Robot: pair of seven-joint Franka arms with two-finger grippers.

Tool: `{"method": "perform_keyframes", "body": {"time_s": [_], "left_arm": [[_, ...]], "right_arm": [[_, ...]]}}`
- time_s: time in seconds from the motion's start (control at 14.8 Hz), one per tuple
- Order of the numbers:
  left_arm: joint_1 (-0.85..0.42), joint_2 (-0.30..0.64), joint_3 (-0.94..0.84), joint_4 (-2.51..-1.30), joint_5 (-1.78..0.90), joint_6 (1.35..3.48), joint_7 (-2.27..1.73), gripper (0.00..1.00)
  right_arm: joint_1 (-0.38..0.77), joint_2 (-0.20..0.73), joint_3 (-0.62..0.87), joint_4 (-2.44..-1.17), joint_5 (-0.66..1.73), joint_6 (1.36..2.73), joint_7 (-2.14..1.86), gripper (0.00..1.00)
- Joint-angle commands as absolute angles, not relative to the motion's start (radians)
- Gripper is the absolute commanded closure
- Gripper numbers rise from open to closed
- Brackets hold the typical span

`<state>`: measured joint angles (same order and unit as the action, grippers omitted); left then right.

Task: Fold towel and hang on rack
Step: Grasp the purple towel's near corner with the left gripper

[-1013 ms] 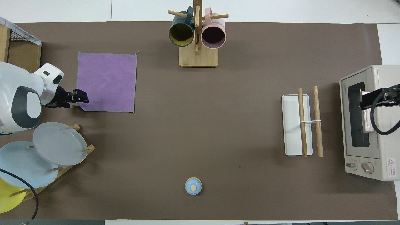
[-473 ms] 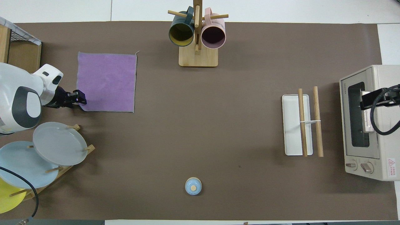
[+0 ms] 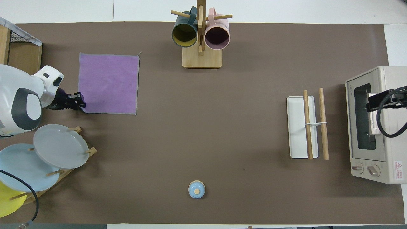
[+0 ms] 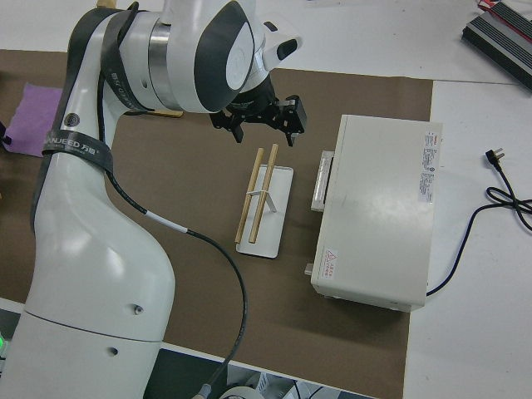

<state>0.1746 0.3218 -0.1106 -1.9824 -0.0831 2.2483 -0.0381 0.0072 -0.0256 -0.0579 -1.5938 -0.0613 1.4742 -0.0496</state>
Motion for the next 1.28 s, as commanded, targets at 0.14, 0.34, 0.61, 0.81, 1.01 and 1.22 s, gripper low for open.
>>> {"method": "perform_keyframes", "body": {"time_s": [0.14, 0.34, 0.61, 0.81, 1.01, 1.22], "left_arm": [[0.178, 0.334, -0.110, -1.967, -0.098, 2.244, -0.026, 1.00], [0.178, 0.336, -0.110, -1.964, -0.087, 2.246, -0.018, 1.00], [0.178, 0.333, -0.109, -1.950, -0.084, 2.240, 0.021, 1.00], [0.157, 0.301, -0.109, -1.895, -0.004, 2.150, 0.031, 1.00], [0.010, 0.256, -0.110, -1.870, 0.139, 2.063, 0.015, 1.00], [-0.148, 0.227, -0.112, -1.926, 0.260, 2.065, -0.075, 1.00]], "right_arm": [[0.000, -0.041, -0.057, -1.611, -0.044, 1.485, -0.069, 0.00], [0.000, -0.041, -0.057, -1.611, -0.043, 1.485, -0.069, 0.00], [0.000, -0.041, -0.057, -1.611, -0.043, 1.485, -0.069, 0.00], [0.000, -0.041, -0.057, -1.611, -0.043, 1.485, -0.071, 0.00], [0.000, -0.041, -0.057, -1.611, -0.044, 1.485, -0.069, 0.00], [0.000, -0.041, -0.057, -1.611, -0.044, 1.485, -0.071, 0.00]]}}
